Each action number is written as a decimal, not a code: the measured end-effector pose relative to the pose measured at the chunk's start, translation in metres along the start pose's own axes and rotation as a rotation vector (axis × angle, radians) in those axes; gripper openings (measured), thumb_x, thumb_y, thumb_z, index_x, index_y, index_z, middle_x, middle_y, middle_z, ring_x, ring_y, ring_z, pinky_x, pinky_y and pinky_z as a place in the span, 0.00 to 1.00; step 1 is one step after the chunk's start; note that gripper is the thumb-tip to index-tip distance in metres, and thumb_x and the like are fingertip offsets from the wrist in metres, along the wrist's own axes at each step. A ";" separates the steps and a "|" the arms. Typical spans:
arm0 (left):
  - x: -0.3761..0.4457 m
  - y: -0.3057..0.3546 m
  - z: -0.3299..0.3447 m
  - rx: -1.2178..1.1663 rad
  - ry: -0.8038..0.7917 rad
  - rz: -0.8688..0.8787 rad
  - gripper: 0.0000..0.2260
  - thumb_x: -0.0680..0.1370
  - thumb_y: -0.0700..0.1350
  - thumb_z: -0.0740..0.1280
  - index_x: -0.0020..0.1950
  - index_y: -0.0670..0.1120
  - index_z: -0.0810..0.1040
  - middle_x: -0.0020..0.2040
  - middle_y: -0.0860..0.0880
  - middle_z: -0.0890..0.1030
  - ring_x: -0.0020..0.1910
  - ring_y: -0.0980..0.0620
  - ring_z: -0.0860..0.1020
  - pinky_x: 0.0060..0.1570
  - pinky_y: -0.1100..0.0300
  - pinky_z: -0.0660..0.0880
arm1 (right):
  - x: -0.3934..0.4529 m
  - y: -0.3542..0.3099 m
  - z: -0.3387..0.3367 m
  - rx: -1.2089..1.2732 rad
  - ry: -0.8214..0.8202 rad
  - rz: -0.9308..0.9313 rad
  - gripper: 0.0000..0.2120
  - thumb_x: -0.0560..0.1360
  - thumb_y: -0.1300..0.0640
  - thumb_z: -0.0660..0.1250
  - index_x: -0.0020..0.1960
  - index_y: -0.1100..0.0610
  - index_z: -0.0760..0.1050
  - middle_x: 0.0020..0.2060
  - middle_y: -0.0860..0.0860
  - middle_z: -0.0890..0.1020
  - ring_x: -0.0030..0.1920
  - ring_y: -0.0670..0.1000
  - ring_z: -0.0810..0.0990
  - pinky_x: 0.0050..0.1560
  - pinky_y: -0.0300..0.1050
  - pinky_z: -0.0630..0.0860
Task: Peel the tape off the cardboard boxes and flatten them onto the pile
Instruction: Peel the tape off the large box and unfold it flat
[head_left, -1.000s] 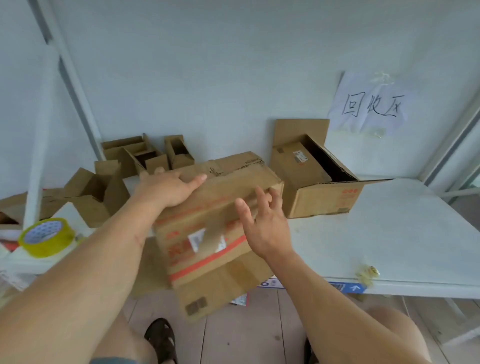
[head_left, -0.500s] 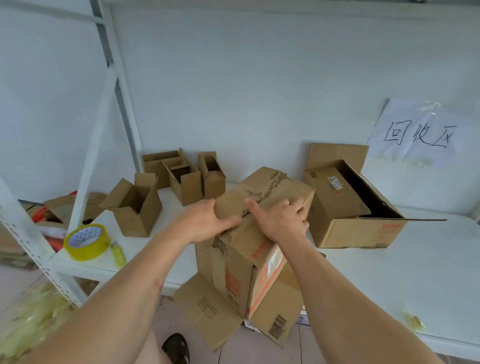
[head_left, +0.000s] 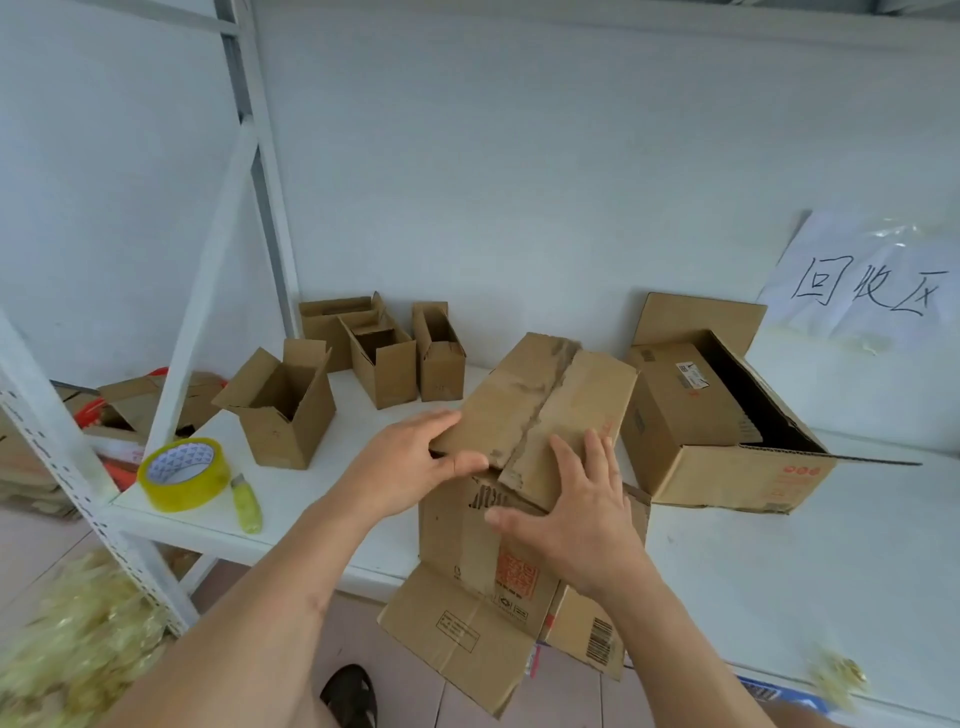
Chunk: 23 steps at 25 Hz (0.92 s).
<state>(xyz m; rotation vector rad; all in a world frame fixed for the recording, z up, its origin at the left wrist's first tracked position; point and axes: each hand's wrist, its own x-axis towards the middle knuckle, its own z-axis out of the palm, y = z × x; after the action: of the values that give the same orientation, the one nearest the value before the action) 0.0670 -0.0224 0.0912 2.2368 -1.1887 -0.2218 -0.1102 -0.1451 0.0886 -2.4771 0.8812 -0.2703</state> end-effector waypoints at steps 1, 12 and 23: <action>-0.001 -0.001 0.003 -0.005 0.052 0.005 0.40 0.69 0.76 0.55 0.73 0.52 0.71 0.71 0.54 0.73 0.67 0.54 0.72 0.61 0.62 0.68 | -0.001 0.005 0.002 0.043 0.035 -0.003 0.53 0.64 0.25 0.66 0.79 0.47 0.49 0.79 0.47 0.39 0.78 0.48 0.33 0.78 0.57 0.48; -0.034 0.011 0.059 -1.046 0.570 -0.467 0.20 0.79 0.62 0.55 0.63 0.51 0.71 0.56 0.47 0.80 0.52 0.48 0.82 0.49 0.51 0.82 | 0.007 0.014 -0.033 0.759 0.326 0.065 0.30 0.74 0.28 0.52 0.68 0.43 0.72 0.58 0.40 0.80 0.60 0.46 0.77 0.58 0.45 0.75; -0.035 -0.015 0.070 -0.227 -0.085 -0.224 0.27 0.81 0.62 0.54 0.78 0.54 0.58 0.79 0.55 0.53 0.77 0.53 0.55 0.74 0.56 0.53 | 0.030 -0.010 -0.052 0.703 0.230 0.048 0.30 0.74 0.29 0.53 0.36 0.57 0.65 0.25 0.47 0.64 0.27 0.48 0.65 0.35 0.48 0.66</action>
<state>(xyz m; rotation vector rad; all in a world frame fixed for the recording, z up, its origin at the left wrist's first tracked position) 0.0288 -0.0178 0.0217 2.1726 -0.9029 -0.5188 -0.0999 -0.1777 0.1391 -1.7909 0.7614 -0.7222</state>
